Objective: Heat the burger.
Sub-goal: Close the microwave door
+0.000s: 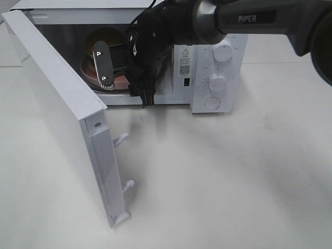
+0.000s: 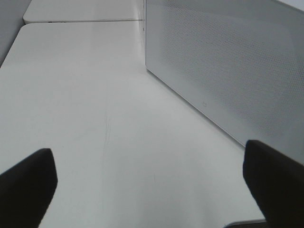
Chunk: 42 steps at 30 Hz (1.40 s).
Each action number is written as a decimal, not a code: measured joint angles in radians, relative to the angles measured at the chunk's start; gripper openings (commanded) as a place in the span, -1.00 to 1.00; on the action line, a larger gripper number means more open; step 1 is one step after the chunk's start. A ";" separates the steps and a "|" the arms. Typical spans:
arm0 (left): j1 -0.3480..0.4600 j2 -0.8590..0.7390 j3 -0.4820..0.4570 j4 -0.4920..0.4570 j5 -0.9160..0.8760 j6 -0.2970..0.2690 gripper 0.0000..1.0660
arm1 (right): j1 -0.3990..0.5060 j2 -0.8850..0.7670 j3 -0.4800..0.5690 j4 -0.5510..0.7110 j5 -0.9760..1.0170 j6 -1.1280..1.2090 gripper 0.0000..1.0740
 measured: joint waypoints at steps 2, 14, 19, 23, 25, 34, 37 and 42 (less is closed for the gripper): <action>0.000 0.000 0.000 0.000 0.000 0.000 0.88 | 0.000 -0.020 0.037 0.001 -0.013 0.000 0.39; 0.000 0.000 0.000 0.000 0.000 0.000 0.88 | 0.000 -0.185 0.292 0.005 -0.130 0.026 0.39; 0.000 0.000 0.000 0.000 0.000 0.000 0.88 | 0.000 -0.251 0.376 0.005 -0.163 0.044 0.39; 0.000 0.000 0.000 0.000 0.000 0.000 0.88 | 0.000 -0.288 0.426 0.005 -0.176 0.046 0.39; 0.000 0.000 0.000 0.000 0.000 0.000 0.88 | 0.000 -0.313 0.461 0.005 -0.185 0.050 0.39; 0.000 0.000 0.000 0.000 0.000 0.000 0.88 | 0.000 -0.460 0.656 0.003 -0.280 0.146 0.39; 0.000 0.000 0.000 0.000 0.000 0.000 0.88 | 0.000 -0.488 0.693 0.003 -0.288 0.162 0.39; 0.000 0.000 0.000 0.000 0.000 0.000 0.88 | 0.000 -0.564 0.779 0.003 -0.298 0.225 0.39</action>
